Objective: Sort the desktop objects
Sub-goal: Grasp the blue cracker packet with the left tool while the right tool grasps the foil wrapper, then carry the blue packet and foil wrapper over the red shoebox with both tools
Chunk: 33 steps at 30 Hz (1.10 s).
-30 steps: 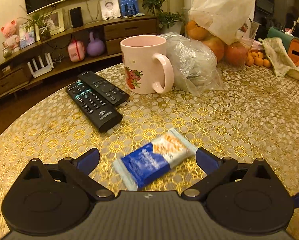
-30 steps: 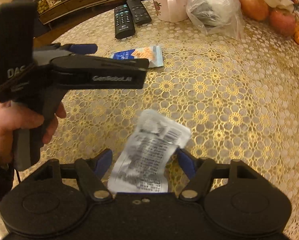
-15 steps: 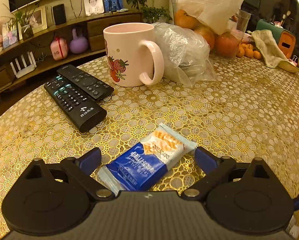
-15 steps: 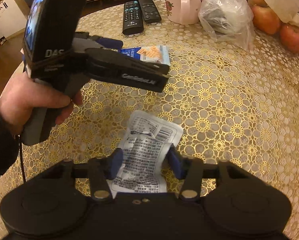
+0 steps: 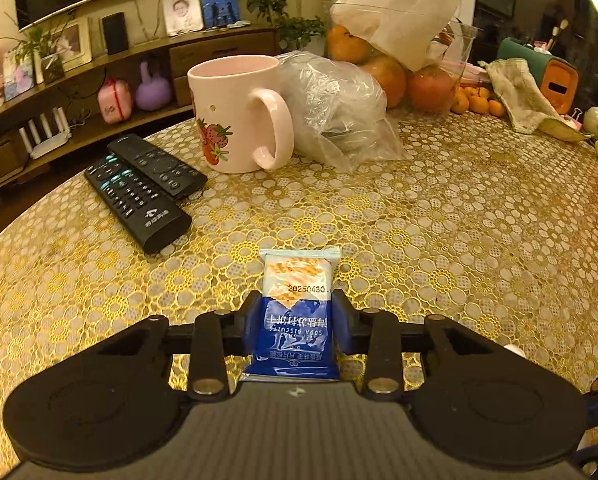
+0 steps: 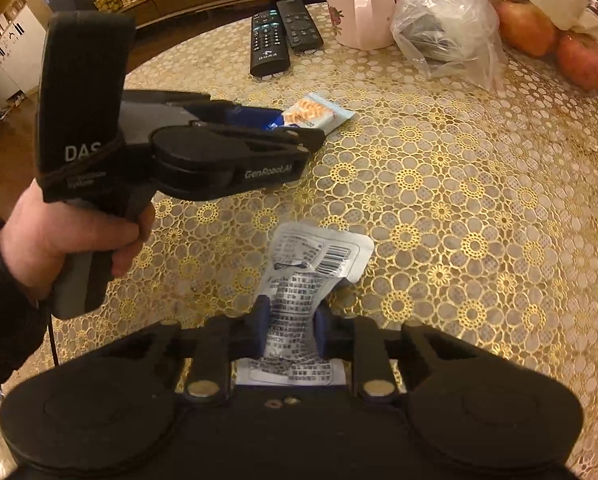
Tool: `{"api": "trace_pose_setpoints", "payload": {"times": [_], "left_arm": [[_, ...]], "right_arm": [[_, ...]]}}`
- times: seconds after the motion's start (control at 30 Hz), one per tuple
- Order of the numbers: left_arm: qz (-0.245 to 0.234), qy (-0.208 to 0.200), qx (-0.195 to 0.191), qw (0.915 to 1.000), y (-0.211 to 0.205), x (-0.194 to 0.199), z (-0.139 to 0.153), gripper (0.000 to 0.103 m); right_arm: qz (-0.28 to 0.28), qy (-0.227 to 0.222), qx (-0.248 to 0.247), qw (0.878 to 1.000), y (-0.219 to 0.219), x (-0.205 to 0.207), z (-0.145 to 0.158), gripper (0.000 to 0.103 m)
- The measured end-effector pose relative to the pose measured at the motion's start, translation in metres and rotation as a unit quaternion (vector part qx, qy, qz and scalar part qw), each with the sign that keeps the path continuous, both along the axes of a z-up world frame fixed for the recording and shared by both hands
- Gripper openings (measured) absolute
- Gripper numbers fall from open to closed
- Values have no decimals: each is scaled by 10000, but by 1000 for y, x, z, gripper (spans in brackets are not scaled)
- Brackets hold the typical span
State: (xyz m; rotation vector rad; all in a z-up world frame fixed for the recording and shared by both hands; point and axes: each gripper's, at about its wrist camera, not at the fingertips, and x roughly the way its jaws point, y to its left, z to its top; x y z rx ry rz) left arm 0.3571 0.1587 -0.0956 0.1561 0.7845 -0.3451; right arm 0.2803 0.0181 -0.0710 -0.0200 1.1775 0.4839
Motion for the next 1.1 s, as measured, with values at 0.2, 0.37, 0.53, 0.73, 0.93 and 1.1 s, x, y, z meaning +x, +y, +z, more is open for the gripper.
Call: {"api": "trace_pose_setpoints", "payload": {"times": [0.2, 0.37, 0.53, 0.73, 0.93, 1.1], "left_arm": [[257, 117, -80, 9996, -4, -18, 5, 35], [425, 232, -158, 9987, -12, -39, 14, 35], [445, 177, -133, 9988, -33, -65, 29, 35], [378, 166, -144, 9990, -64, -99, 52, 35], [362, 119, -228, 9990, -91, -133, 78, 35], [386, 41, -237, 9990, -114, -160, 100, 35]], "right_arm": [[-119, -69, 153, 9998, -18, -8, 5, 16], [-345, -35, 218, 9992, -43, -18, 7, 16], [-605, -29, 297, 9977, -73, -30, 14, 16], [-832, -111, 411, 9956, -108, -49, 27, 16], [-1006, -252, 614, 9927, -142, -68, 45, 16], [-1127, -387, 730, 9902, -169, -85, 63, 16]]}}
